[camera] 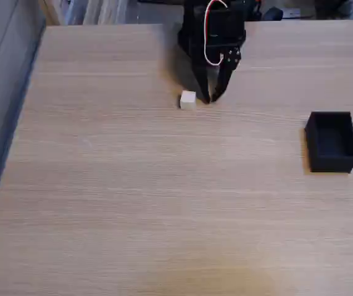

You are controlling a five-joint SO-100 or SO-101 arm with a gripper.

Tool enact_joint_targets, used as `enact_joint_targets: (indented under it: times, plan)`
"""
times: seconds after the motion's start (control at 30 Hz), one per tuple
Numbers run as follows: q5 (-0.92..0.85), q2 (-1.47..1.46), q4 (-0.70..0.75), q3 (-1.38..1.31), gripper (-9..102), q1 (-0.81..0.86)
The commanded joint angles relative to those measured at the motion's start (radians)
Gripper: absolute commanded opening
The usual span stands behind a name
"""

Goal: Pick a white block and place it in the black box.

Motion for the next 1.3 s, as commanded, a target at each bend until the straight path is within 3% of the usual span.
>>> enact_joint_targets:
  times: [0.0, 1.27]
  plan:
    - [-0.006, 0.006, -0.003, 0.015, 0, -0.092]
    - [-0.005, 0.006, -0.003, 0.015, 1, -0.052]
